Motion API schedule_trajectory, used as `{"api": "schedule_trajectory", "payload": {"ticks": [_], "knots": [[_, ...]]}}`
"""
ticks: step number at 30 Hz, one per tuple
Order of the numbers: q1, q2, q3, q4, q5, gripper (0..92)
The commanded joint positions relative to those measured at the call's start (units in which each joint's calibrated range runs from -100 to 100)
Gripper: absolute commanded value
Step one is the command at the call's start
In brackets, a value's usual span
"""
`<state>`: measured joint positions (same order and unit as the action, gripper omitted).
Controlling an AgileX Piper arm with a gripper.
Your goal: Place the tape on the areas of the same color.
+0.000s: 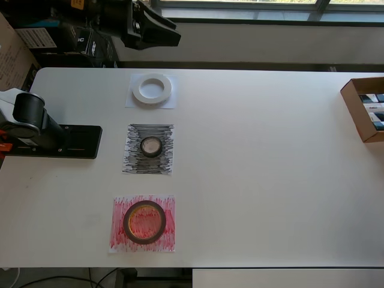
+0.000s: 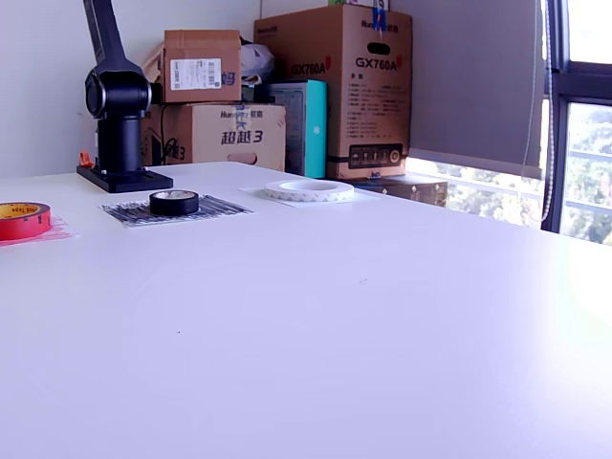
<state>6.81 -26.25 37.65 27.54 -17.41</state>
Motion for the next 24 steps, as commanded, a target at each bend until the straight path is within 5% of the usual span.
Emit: {"api": "schedule_trajectory", "payload": {"ticks": [1,8,18,24], "knots": [[3.1,-11.9,10.7,-1.0,-2.6,47.0],[3.8,-26.6,20.1,-1.0,-5.9,45.5],[0.8,-39.7,27.6,-1.1,-10.7,21.6],[-2.0,-40.4,27.1,-1.1,-12.1,17.1]]}}
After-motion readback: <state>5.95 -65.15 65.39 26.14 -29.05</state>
